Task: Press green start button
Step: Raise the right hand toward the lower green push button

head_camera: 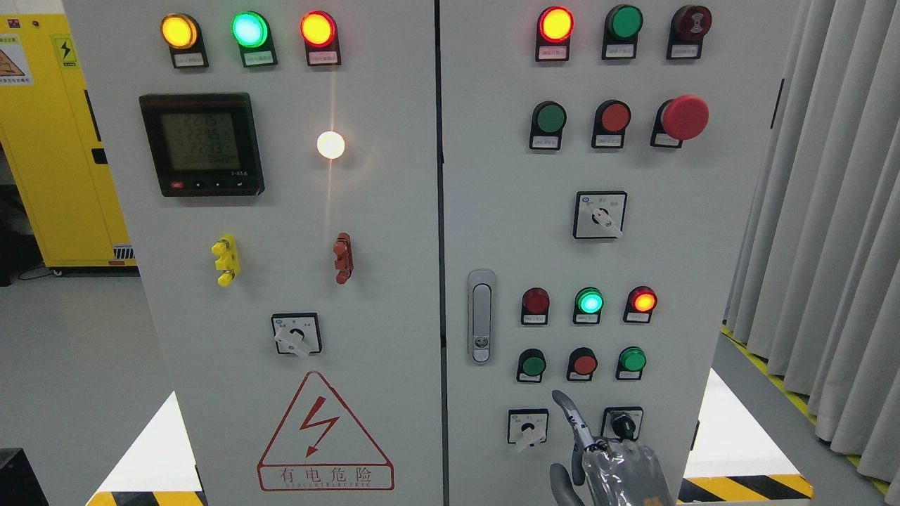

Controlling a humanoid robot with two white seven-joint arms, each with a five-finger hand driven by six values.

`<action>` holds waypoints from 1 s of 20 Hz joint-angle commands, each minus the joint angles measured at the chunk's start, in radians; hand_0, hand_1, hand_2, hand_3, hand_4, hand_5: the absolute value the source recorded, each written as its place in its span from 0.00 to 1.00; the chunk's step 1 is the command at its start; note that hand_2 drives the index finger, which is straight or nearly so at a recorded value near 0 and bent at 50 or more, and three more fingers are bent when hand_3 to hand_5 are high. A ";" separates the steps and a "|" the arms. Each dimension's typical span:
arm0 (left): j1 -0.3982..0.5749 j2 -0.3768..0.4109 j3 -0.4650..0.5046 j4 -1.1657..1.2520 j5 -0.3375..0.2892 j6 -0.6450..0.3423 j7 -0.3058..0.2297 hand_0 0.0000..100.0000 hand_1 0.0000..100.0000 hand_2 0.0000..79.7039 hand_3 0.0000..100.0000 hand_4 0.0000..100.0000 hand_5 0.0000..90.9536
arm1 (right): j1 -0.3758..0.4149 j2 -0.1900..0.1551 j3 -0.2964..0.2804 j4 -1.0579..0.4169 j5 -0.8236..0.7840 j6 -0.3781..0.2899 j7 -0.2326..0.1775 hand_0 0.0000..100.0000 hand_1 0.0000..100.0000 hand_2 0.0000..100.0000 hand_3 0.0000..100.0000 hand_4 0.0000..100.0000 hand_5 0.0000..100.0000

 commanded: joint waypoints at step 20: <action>0.001 0.000 0.000 0.000 0.000 0.000 -0.001 0.12 0.56 0.00 0.00 0.00 0.00 | -0.077 -0.002 0.043 0.037 0.064 0.002 0.023 0.72 0.99 0.00 0.90 0.97 1.00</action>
